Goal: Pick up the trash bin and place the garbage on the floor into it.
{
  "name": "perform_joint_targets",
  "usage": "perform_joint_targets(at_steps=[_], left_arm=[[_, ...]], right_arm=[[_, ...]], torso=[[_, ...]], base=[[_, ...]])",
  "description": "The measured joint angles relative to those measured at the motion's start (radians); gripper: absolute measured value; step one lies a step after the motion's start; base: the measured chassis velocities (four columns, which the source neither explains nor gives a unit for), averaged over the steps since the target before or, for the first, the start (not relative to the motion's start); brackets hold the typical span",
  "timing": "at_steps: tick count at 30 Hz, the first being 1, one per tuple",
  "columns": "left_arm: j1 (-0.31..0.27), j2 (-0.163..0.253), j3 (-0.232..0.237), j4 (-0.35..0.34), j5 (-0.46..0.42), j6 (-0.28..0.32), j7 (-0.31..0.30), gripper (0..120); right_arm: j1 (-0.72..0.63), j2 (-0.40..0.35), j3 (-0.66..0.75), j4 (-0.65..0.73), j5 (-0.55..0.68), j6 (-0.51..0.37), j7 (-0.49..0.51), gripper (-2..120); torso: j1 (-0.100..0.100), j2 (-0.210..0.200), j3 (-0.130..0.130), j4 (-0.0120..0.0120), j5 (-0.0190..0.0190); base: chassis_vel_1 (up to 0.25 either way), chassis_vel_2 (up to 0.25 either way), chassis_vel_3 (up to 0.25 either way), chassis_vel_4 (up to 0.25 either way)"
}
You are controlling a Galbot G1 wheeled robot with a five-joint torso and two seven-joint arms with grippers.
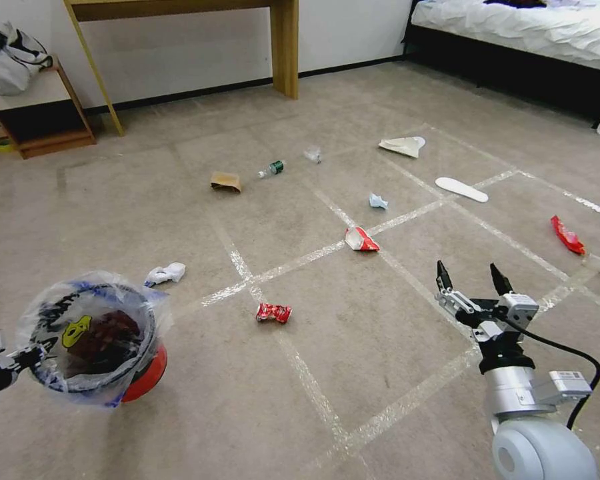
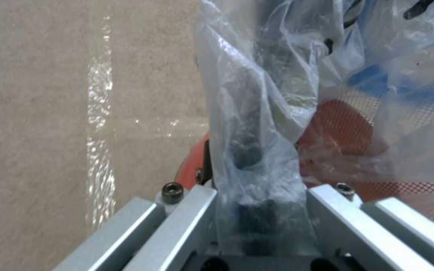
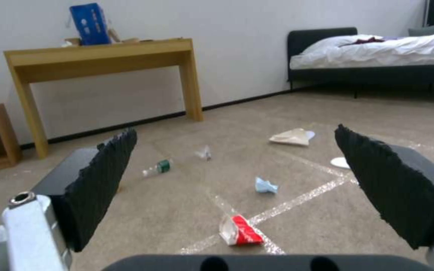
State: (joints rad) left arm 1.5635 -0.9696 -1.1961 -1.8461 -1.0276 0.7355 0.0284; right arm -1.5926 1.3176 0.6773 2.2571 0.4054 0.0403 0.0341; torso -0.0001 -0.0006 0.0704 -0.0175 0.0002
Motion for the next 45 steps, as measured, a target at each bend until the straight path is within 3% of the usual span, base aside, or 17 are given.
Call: perform_joint_targets(at_steps=[30, 45], left_arm=[[0.029, 0.011, -0.034, -0.018, -0.008, 0.0, 0.0, 1], [0.044, 0.007, -0.052, -0.015, -0.008, 0.0, 0.002, 1]], right_arm=[[-0.002, -0.006, -0.002, 0.01, -0.002, 0.002, -0.001, 100], [0.003, -0.009, -0.008, 0.002, -0.001, 0.017, -0.01, 100]], torso=[[0.0, 0.0, 0.0, 0.0, 0.0001], [0.0, 0.0, 0.0, 0.0, 0.0]], base=[[-0.116, 0.119, 0.12, -0.122], [-0.02, 0.021, 0.017, -0.024]])
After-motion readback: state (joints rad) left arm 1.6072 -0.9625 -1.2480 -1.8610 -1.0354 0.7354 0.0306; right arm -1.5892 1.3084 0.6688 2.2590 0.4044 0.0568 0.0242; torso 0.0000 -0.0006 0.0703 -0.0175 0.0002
